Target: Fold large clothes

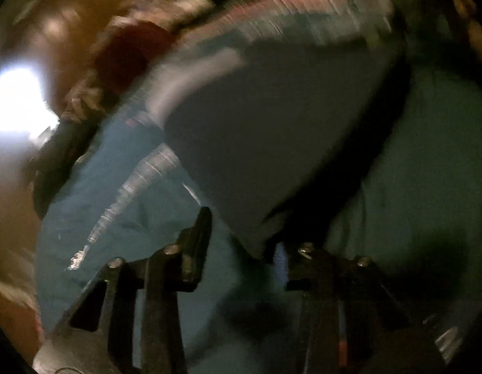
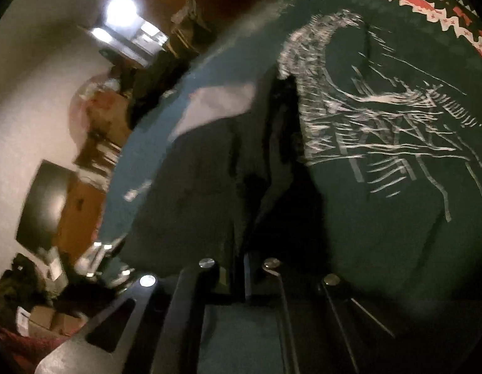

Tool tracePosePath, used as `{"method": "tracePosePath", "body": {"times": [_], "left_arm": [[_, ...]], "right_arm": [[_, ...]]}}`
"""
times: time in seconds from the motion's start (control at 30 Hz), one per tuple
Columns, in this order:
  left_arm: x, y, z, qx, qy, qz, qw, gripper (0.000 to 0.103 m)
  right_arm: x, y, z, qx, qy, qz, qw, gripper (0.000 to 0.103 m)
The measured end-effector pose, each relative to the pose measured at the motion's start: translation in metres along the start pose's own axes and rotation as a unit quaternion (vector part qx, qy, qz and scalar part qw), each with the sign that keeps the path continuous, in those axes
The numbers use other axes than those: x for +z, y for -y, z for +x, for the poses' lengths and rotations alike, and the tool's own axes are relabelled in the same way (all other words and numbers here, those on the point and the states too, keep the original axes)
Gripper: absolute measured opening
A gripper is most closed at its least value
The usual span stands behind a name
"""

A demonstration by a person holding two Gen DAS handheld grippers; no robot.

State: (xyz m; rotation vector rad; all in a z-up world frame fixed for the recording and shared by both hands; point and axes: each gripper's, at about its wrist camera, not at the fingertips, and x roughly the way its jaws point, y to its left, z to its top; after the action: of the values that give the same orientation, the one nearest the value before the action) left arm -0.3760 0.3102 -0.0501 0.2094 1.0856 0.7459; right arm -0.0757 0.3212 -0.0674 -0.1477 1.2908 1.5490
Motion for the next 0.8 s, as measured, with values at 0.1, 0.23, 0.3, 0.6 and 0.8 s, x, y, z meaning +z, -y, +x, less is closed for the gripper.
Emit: {"method": "tracePosePath", "body": {"times": [0.1,0.23,0.3,0.6,0.8], "left_arm": [[-0.003,-0.006,-0.011,-0.020,0.012,-0.019,0.9995,0.027],[-0.008,-0.030,-0.069,-0.027,0.067,-0.095,0.9929,0.028],[-0.008,-0.043,-0.098,-0.006,0.112,-0.133,0.9848,0.028],[0.018,-0.026,0.025,-0.073,0.017,-0.113,0.9907,0.051],[0.050,-0.091,-0.028,-0.047,0.136,-0.211,0.9668,0.041]], "right_arm": [[-0.015,0.021,0.027,-0.010,-0.043,0.010,0.999,0.003],[-0.018,0.022,0.025,-0.004,-0.030,0.009,1.000,0.004],[-0.017,0.021,0.026,-0.008,-0.030,0.001,1.000,0.004],[-0.021,0.025,0.016,-0.013,-0.007,0.023,1.000,0.004],[-0.021,0.028,0.018,-0.024,-0.013,0.004,1.000,0.004]]}}
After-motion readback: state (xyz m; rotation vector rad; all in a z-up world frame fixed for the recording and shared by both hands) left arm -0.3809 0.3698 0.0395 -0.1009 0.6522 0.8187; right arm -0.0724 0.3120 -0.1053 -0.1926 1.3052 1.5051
